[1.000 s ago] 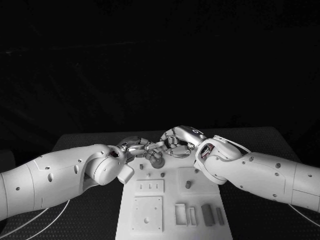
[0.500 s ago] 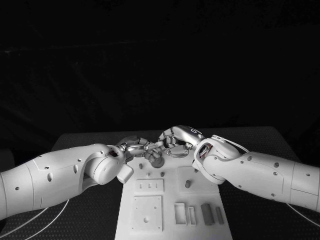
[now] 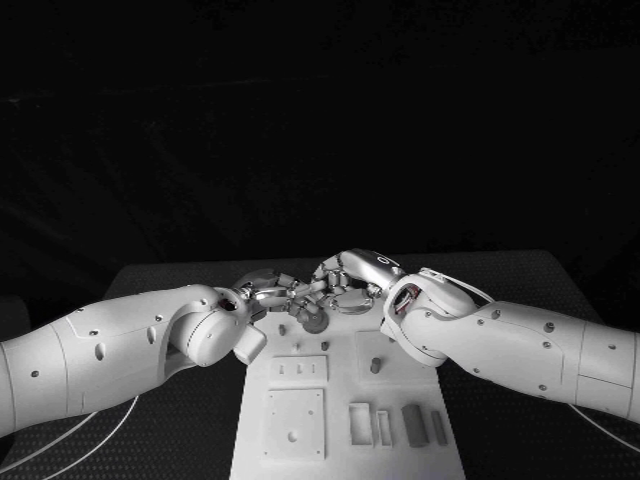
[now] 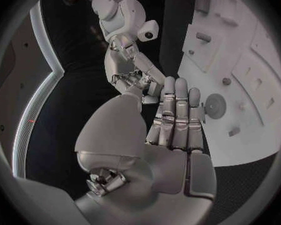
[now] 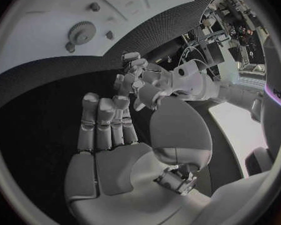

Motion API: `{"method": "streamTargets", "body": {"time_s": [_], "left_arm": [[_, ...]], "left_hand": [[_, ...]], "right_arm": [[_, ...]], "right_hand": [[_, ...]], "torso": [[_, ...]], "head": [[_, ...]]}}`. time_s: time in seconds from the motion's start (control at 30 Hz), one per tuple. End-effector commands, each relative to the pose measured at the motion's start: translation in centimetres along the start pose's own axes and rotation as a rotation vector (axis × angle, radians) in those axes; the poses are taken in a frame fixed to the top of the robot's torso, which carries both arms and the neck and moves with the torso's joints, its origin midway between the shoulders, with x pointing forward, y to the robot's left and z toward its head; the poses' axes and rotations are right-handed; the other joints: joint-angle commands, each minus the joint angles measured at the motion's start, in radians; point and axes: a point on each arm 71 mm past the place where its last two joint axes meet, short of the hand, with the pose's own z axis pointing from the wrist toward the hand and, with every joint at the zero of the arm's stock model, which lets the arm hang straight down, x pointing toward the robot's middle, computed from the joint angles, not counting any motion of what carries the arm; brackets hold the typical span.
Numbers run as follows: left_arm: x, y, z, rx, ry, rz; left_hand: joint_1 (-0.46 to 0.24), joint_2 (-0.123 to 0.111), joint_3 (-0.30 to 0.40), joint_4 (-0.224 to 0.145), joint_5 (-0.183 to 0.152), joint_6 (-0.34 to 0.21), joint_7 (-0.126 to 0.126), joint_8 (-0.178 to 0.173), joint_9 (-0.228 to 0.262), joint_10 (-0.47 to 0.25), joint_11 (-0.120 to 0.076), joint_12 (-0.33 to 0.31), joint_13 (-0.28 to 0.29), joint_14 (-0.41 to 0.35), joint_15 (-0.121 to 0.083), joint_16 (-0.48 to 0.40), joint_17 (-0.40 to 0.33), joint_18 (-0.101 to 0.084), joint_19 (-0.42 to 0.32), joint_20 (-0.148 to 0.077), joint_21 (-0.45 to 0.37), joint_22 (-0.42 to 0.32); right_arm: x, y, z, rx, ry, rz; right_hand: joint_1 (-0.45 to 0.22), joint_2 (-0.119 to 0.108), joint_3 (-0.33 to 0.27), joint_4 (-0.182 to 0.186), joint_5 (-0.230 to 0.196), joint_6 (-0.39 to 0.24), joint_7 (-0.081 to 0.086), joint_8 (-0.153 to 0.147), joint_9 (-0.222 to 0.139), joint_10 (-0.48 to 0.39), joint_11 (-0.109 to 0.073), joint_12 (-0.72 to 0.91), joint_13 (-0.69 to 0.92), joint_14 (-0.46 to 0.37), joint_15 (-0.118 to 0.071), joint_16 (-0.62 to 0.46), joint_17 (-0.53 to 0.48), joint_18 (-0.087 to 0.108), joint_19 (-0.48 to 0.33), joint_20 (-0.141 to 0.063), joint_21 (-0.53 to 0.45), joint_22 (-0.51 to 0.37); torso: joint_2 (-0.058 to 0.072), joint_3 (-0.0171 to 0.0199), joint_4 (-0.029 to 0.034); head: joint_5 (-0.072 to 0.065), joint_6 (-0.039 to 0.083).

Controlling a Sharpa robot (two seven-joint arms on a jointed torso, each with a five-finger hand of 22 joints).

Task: Assemble the parts on the task board

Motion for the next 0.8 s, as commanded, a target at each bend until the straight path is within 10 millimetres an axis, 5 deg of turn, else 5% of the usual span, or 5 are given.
{"method": "streamTargets", "body": {"time_s": [0.03, 0.53, 0.7, 0.8], "left_arm": [[0.19, -0.24, 0.09, 0.010, 0.002, 0.004], [0.37, -0.24, 0.06, 0.010, 0.022, 0.005], [0.25, -0.25, 0.00, 0.016, 0.018, 0.005], [0.19, -0.23, 0.01, 0.014, 0.013, 0.005]], "left_hand": [[0.014, 0.008, -0.007, 0.000, -0.003, 0.003, 0.001, -0.006, -0.002, -0.001, 0.002, -0.005, 0.002, -0.004, 0.000, 0.006, 0.002, 0.017, -0.009, -0.014, 0.005, -0.002], [0.145, 0.054, -0.021, -0.004, 0.016, 0.052, -0.018, 0.012, -0.009, 0.011, -0.009, -0.003, 0.016, -0.005, 0.000, 0.006, 0.001, 0.014, -0.021, -0.014, 0.018, -0.017], [0.189, 0.068, -0.036, -0.002, 0.071, 0.075, -0.027, 0.017, -0.013, 0.025, -0.015, 0.001, 0.024, -0.005, 0.001, 0.005, 0.000, 0.011, -0.026, -0.013, 0.023, -0.027], [0.174, 0.056, -0.051, 0.001, 0.158, 0.090, -0.032, 0.021, -0.012, 0.032, -0.018, 0.002, 0.029, -0.004, 0.001, 0.005, -0.001, 0.009, -0.028, -0.013, 0.027, -0.035]], "right_arm": [[0.29, 0.40, 0.07, -0.012, 0.021, 0.005], [0.39, 0.02, 0.26, 0.003, 0.034, 0.000], [0.35, -0.13, 0.23, 0.007, 0.034, -0.001], [0.39, -0.05, 0.23, 0.004, 0.037, -0.001]], "right_hand": [[-0.003, -0.007, 0.006, -0.001, -0.004, 0.082, 0.046, 0.011, 0.046, -0.006, 0.002, 0.004, 0.001, 0.003, -0.004, 0.003, -0.001, 0.006, 0.004, -0.005, 0.004, 0.012], [-0.003, -0.007, 0.007, -0.001, -0.004, 0.082, 0.046, 0.011, 0.046, -0.007, 0.002, 0.005, 0.000, 0.002, -0.004, 0.003, -0.002, 0.006, 0.003, -0.005, 0.005, 0.012], [-0.003, -0.006, 0.007, -0.001, -0.004, 0.082, 0.046, 0.010, 0.046, -0.007, 0.002, 0.006, 0.000, 0.002, -0.004, 0.003, -0.002, 0.006, 0.003, -0.005, 0.005, 0.012], [-0.003, -0.006, 0.007, -0.001, -0.004, 0.082, 0.046, 0.010, 0.046, -0.007, 0.002, 0.006, 0.000, 0.002, -0.004, 0.003, -0.002, 0.006, 0.003, -0.005, 0.005, 0.012]], "torso": [[0.000, 0.0003, -0.0001], [0.000, 0.0002, 0.0000], [0.000, 0.0004, -0.0005], [0.000, 0.0006, -0.0006]], "head": [[0.000, -0.002], [-0.003, -0.004], [-0.004, -0.006], [-0.004, -0.007]]}}
